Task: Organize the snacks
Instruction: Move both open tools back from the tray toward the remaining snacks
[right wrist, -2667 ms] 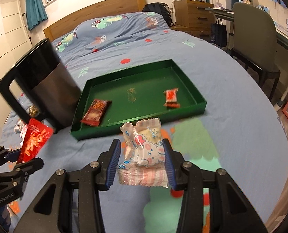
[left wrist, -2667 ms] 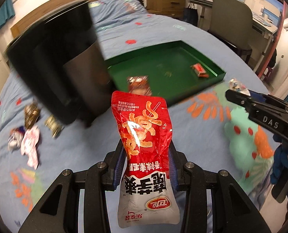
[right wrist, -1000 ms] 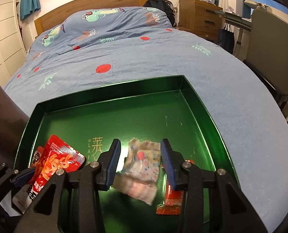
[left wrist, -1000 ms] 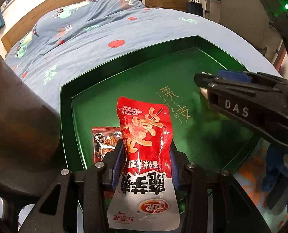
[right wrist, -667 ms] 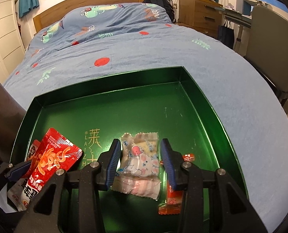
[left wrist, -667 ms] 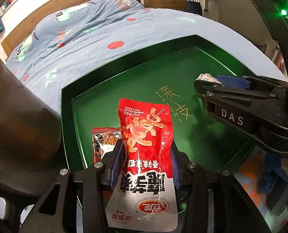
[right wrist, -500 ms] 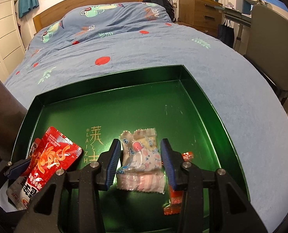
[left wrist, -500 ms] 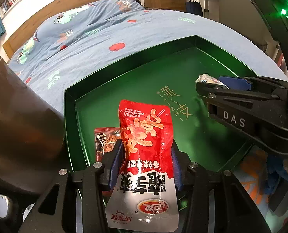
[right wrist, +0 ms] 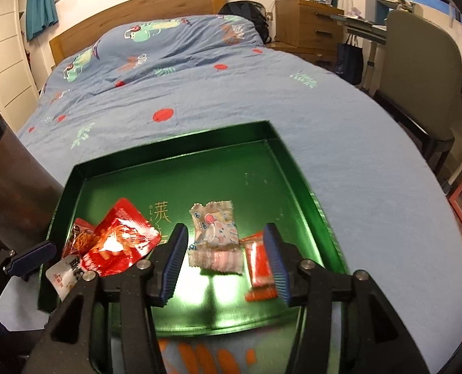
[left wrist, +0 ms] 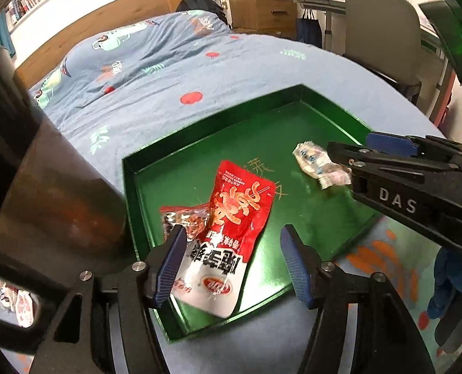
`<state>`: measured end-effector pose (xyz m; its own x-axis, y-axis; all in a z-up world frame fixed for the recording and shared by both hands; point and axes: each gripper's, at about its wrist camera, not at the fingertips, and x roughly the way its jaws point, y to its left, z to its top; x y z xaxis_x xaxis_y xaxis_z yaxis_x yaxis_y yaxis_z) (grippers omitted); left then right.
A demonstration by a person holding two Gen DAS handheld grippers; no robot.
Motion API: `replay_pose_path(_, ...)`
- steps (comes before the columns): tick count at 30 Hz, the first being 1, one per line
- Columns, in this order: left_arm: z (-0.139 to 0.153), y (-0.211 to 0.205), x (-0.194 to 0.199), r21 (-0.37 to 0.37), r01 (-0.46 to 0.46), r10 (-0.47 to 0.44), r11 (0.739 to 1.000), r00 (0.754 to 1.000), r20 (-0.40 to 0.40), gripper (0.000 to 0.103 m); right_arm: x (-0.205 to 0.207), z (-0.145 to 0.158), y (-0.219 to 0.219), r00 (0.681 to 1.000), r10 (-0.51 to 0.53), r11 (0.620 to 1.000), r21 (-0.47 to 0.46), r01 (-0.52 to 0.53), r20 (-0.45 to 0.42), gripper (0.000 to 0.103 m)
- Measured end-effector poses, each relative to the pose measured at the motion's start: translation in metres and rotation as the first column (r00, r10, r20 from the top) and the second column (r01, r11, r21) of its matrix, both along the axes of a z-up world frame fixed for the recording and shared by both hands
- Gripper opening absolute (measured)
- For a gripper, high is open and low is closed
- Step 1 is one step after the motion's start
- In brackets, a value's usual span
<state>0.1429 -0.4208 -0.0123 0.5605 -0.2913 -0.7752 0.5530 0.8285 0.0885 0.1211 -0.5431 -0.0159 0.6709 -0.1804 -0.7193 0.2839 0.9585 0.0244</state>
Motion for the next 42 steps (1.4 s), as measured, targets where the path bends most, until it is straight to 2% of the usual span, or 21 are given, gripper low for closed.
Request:
replay_pose_path(10,0.028,0.018,-0.026,-0.024,0.003,-0.003,1.000,1.000,0.028,0.059,-0.042,0.028,0.012,1.000,-0.027,1.000,0.007,0.027,0.008,0.103)
replay_pose_path(18,0.045,0.051,-0.052,-0.044,-0.011,0.013,0.999,0.999,0.048,0.059,-0.076,0.040,0.030,0.999,-0.040,0.999,0.035,0.039,0.012,0.103)
replay_pose_path(29,0.055,0.127,-0.088,-0.023,-0.084,0.085,0.996,0.994,0.065,0.060,-0.124,0.051,0.066,0.999,-0.045,0.996,0.083,0.043,0.021,0.103)
replay_pose_path(38,0.053,0.189,-0.114,-0.004,-0.157,0.157,0.988,0.986,0.062,0.060,-0.156,0.056,0.112,1.000,0.004,0.996,0.089,-0.006,0.029,0.103)
replay_pose_path(42,0.048,0.206,-0.123,0.019,-0.166,0.165,0.986,0.985,0.059,0.064,-0.165,0.058,0.129,0.999,0.024,0.995,0.093,-0.026,0.030,0.103)
